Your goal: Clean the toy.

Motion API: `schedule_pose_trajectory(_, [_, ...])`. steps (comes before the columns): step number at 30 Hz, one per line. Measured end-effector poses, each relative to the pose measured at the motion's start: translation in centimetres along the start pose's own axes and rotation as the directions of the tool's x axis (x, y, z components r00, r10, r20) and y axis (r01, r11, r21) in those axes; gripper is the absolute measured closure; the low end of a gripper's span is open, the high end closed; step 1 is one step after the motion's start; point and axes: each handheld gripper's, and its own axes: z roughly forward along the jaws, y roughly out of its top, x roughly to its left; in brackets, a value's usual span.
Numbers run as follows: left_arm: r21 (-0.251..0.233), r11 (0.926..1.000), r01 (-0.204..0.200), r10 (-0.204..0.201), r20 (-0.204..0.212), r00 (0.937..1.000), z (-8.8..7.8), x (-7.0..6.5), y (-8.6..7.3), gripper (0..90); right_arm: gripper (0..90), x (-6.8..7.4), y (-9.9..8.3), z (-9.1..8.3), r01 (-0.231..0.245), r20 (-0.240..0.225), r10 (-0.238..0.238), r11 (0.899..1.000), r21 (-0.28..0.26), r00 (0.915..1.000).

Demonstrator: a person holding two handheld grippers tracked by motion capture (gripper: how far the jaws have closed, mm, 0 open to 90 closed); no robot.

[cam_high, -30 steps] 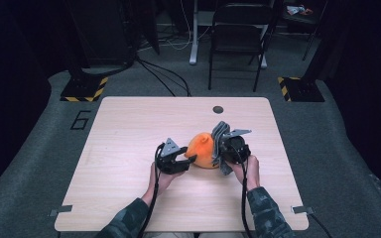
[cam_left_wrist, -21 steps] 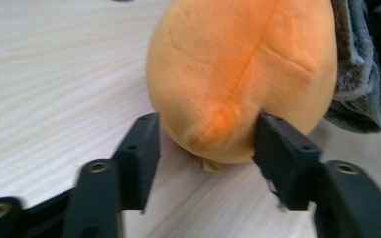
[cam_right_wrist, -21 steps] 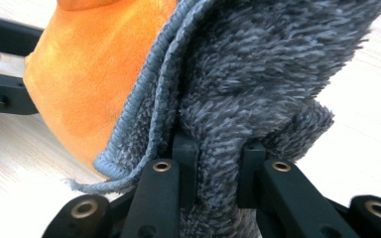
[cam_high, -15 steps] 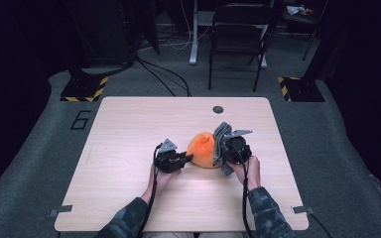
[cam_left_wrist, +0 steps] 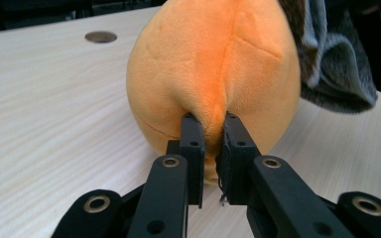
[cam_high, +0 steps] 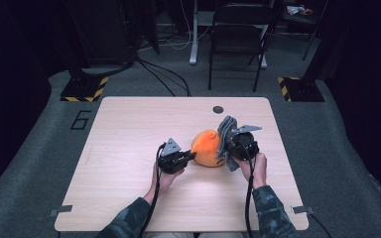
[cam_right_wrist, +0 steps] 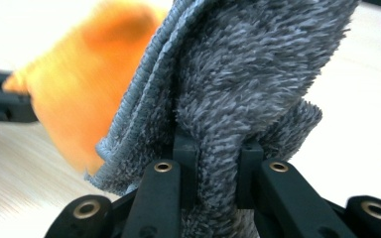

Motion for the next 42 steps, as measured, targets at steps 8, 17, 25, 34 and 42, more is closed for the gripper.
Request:
schedule_pose_trajectory(8, [-0.004,0.999,-0.045,0.045,0.0,0.999,0.3,-0.9,0.4,82.3,77.8,2.0,2.5,-4.3,0.064,-0.025,-0.068,0.989,-0.132,0.9974])
schedule_pose_trajectory(17, [0.005,0.9947,-0.102,0.102,0.009,0.9947,0.5,-1.8,0.7,82.4,77.7,5.5,2.3,-2.0,0.169,-0.044,-0.173,0.983,-0.067,0.984])
schedule_pose_trajectory(25, [0.01,0.9921,-0.125,0.125,0.017,0.992,0.9,-2.2,0.7,82.6,78.3,4.6,1.6,-0.9,0.176,0.02,-0.176,0.984,-0.012,0.9842])
schedule_pose_trajectory(34, [0.008,0.99,-0.141,0.141,0.019,0.9899,1.1,-2.4,0.7,82.7,78.4,3.1,1.5,-1.0,0.137,0.088,-0.136,0.991,-0.006,0.9867])
schedule_pose_trajectory(42, [0.011,0.9892,-0.146,0.146,0.039,0.9886,1.1,-2.6,0.7,82.6,78.2,1.1,1.3,-1.6,0.072,0.112,-0.069,0.997,-0.022,0.9913])
